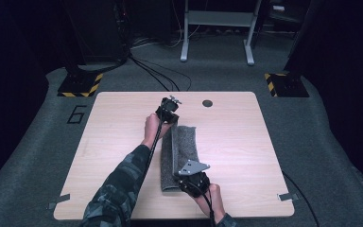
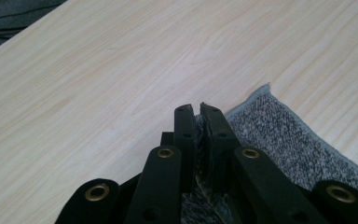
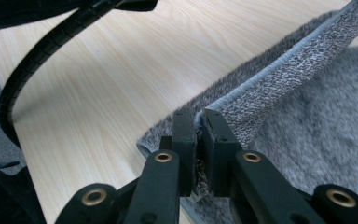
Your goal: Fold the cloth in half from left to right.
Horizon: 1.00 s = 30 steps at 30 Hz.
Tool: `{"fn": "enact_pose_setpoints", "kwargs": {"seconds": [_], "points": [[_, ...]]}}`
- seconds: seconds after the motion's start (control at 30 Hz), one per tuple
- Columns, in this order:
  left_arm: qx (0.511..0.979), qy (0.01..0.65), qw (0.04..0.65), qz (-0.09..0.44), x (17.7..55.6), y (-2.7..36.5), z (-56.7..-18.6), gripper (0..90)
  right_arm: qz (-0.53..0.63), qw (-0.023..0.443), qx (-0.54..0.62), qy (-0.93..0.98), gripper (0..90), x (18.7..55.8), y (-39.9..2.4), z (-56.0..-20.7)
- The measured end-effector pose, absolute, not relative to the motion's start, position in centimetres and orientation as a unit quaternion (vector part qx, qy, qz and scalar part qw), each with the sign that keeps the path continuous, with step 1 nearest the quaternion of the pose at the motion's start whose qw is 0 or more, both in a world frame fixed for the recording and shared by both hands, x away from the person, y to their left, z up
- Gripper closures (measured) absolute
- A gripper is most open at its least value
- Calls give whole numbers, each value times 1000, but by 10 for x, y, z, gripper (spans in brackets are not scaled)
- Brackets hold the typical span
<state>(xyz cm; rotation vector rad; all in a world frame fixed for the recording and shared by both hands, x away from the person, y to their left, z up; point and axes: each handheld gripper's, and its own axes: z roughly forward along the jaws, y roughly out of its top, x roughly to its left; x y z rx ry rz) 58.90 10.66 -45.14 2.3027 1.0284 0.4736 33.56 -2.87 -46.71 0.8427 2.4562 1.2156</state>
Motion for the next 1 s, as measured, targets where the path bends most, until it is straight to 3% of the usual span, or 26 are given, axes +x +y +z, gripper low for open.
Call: {"fn": "enact_pose_setpoints", "kwargs": {"seconds": [0.93,0.97,1.0], "points": [[870,368,285,162,592,71,-462,852,407,147,338,836,840,328,-65,-477],[871,368,286,155,592,69,-463,771,406,150,344,833,764,327,-67,-478],[871,368,286,155,592,69,-463,658,406,150,344,833,764,327,-67,-478]]}}
